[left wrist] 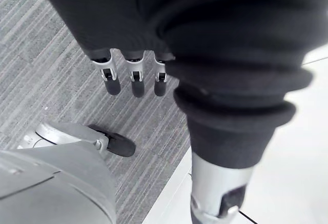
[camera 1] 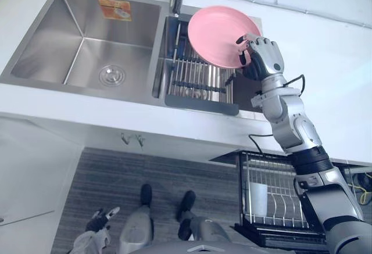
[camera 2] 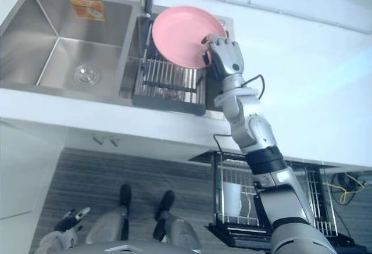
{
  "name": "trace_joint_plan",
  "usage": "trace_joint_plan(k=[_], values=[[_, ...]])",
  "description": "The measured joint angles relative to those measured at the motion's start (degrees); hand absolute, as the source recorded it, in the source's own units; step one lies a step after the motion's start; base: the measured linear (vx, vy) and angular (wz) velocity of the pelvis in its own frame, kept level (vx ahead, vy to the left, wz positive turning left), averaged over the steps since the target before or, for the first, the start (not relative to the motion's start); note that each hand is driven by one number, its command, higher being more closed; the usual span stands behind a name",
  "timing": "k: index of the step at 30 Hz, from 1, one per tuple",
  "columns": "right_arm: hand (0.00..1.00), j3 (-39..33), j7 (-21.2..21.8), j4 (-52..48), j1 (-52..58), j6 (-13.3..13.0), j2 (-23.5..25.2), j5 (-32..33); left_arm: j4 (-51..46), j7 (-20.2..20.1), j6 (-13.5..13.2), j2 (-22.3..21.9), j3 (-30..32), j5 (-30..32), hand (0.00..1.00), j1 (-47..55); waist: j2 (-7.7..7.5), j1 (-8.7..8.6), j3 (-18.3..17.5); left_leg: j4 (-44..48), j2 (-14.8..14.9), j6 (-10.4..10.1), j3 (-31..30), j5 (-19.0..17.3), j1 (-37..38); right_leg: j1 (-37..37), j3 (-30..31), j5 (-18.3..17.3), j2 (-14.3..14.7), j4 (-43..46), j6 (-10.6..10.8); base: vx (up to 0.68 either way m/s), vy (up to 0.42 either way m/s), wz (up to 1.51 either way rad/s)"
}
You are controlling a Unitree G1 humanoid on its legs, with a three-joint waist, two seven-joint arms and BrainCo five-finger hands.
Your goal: Walk over to the sink, pick up the cup, carry it to the dishwasher, place the cup inside the dishwasher, then close the dishwasher door
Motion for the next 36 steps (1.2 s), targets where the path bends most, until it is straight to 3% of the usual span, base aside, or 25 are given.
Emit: trace_joint_plan(k=[6, 9, 10, 11, 13, 15, 16, 17, 19, 23, 25, 26, 28, 30, 31, 36], values=[[1.0, -9.12, 0.01, -9.47, 8.54, 0.43, 0.03, 4.24, -0.02, -0.1, -1.99, -0.1, -0.01, 0.11, 0.0, 2.72, -0.43, -0.26, -0.69, 0.38, 0.0, -0.07, 1.87, -1.18, 2.44, 1.85, 1.88, -0.18, 0.07, -0.3, 0.25, 0.06, 0.05, -0.14], [1.0, -11.12, 0.05, -12.72, 13.04, 0.44, 0.14, 6.54, 0.09, -0.12, -3.37, -1.29, 0.09, 1.06, 0.0, 6.47, -0.55, -1.09, -1.52, 13.54, -0.16, -0.25, -0.19, -9.28, -0.07, 2.07, 10.17, -0.51, 0.2, 1.17, 0.76, 0.06, 0.073, -0.95], [1.0, -10.95, 0.13, -13.21, 13.03, -0.3, 0.23, 7.45, 0.06, 0.01, -3.79, -2.62, 0.09, 1.05, 0.0, 8.26, 0.34, -0.02, -2.36, 19.47, 0.16, -0.44, -3.91, -13.56, -1.56, 1.07, 14.92, -0.13, 1.42, 1.88, 1.26, 0.01, 0.045, -1.77], [1.0, -11.39, 0.03, -13.41, 13.65, -1.08, 0.24, 8.45, 0.28, 0.07, -3.74, -3.71, 0.0, 1.24, 0.0, 9.16, 1.35, -0.72, -2.96, 22.74, 1.04, -0.24, -2.67, -16.44, -2.61, 0.95, 17.43, 0.24, 2.16, 1.59, 1.51, -0.03, 0.082, -1.62], [1.0, -13.84, -0.21, -13.59, 16.58, -0.99, 0.43, 8.69, 0.42, 0.06, -3.77, -3.94, -0.08, 2.94, 0.0, 8.64, 1.99, -2.08, -3.6, 25.45, 1.54, 0.15, -0.33, -18.44, -2.59, 0.33, 20.08, 0.42, 2.42, 1.59, 2.78, -0.07, 0.107, -0.94], [1.0, -15.79, -0.46, -13.73, 18.68, -0.63, 2.1, 8.9, 0.22, -0.21, -3.81, -3.49, -0.07, 4.68, 0.0, 8.45, 2.21, -3.02, -3.72, 27.0, 2.19, 0.86, 3.12, -19.87, -2.26, -0.87, 21.89, -0.06, 2.47, 1.9, 2.63, -0.09, 0.119, -1.05], [1.0, -15.6, -0.5, -13.74, 19.5, -0.64, 3.36, 8.99, 0.23, -0.28, -3.76, -3.3, -0.05, 4.84, 0.0, 8.65, 2.17, -3.05, -3.73, 26.69, 2.89, 1.47, 6.75, -20.21, -1.02, -1.33, 19.9, -1.54, 1.53, 2.75, 1.89, -0.08, 0.122, -1.38], [1.0, -15.28, -0.49, -13.61, 19.92, -0.82, 4.77, 8.91, 0.28, -0.17, -3.72, -3.38, -0.02, 4.71, 0.0, 8.82, 2.82, -3.03, -3.63, 25.86, 4.39, 2.02, 10.7, -20.02, 0.55, -1.93, 13.94, -4.09, 0.16, 5.63, -0.65, -0.07, 0.122, -1.54], [1.0, -14.28, -0.48, -13.28, 19.59, -1.92, 6.33, 8.9, 0.32, 0.07, -3.7, -3.31, 0.1, 4.16, 0.0, 9.22, 2.96, -2.31, -3.65, 24.2, 5.79, 2.06, 16.71, -20.03, 3.73, -3.84, 5.2, -5.49, -3.39, 14.43, -2.11, -0.03, 0.122, -1.45], [1.0, -14.25, -0.49, -13.2, 19.07, -3.4, 6.91, 8.77, -0.19, 0.12, -3.46, -2.32, 0.83, 3.9, 0.0, 9.46, 3.1, -2.7, -4.87, 23.38, 8.68, 1.61, 24.39, -19.79, 6.48, 0.21, -5.36, -10.89, -8.45, 25.95, -3.23, 0.01, 0.024, -1.08], [1.0, -13.95, -0.23, -12.97, 18.34, -3.37, 7.07, 8.73, -0.34, 0.1, -2.86, -2.59, 2.53, 3.91, 0.0, 9.44, 2.64, -2.13, -5.56, 25.32, 9.53, 1.36, 27.06, -19.86, 6.28, 1.67, -7.31, -10.58, -10.15, 25.26, -2.99, 0.02, -0.103, -0.97], [1.0, -13.76, -0.07, -12.78, 17.82, -3.36, 7.06, 8.68, -0.32, 0.14, -2.6, -2.86, 2.99, 3.89, 0.0, 9.4, 2.78, -2.08, -5.59, 25.87, 9.67, 1.17, 26.92, -19.79, 6.14, 1.57, -7.99, -10.19, -9.1, 24.24, -3.06, 0.01, -0.15, -1.34], [1.0, -13.18, 0.21, -12.56, 17.21, -3.34, 7.03, 8.51, 0.2, 0.18, -1.56, -5.6, 4.1, 3.89, 0.0, 10.06, 4.66, -1.17, -7.01, 22.7, 10.65, -0.97, 25.6, -18.36, 7.59, 3.37, -6.87, -6.21, -4.51, 14.49, -2.8, 0.02, -0.202, -1.41], [1.0, -13.51, 0.18, -12.65, 17.34, -3.19, 6.99, 8.5, 0.3, 0.17, -1.49, -6.02, 4.05, 3.93, 0.0, 9.88, 4.52, -1.83, -7.43, 20.4, 10.03, -2.35, 25.99, -17.81, 8.72, 5.14, -5.18, -4.48, -2.62, 7.52, -1.2, 0.0, -0.221, -0.81], [1.0, -14.27, 0.21, -12.95, 17.98, -2.56, 7.0, 8.52, 0.25, 0.18, -1.44, -5.86, 4.07, 4.16, 0.0, 9.44, 3.99, -2.51, -7.65, 19.54, 9.64, -3.26, 26.48, -17.62, 8.59, 6.78, -4.24, -1.9, -1.17, 1.07, 0.79, -0.02, -0.166, -0.5], [1.0, -18.14, 0.95, -13.17, 22.12, 0.07, 6.98, 9.38, 0.81, 0.17, -1.36, -5.84, 4.07, 6.2, 0.0, 8.71, 3.46, -2.47, -7.37, 18.19, 9.7, -3.91, 25.88, -16.89, 8.57, 6.84, -3.22, -0.18, 0.1, -1.55, 0.65, -0.11, -0.026, -0.13]])
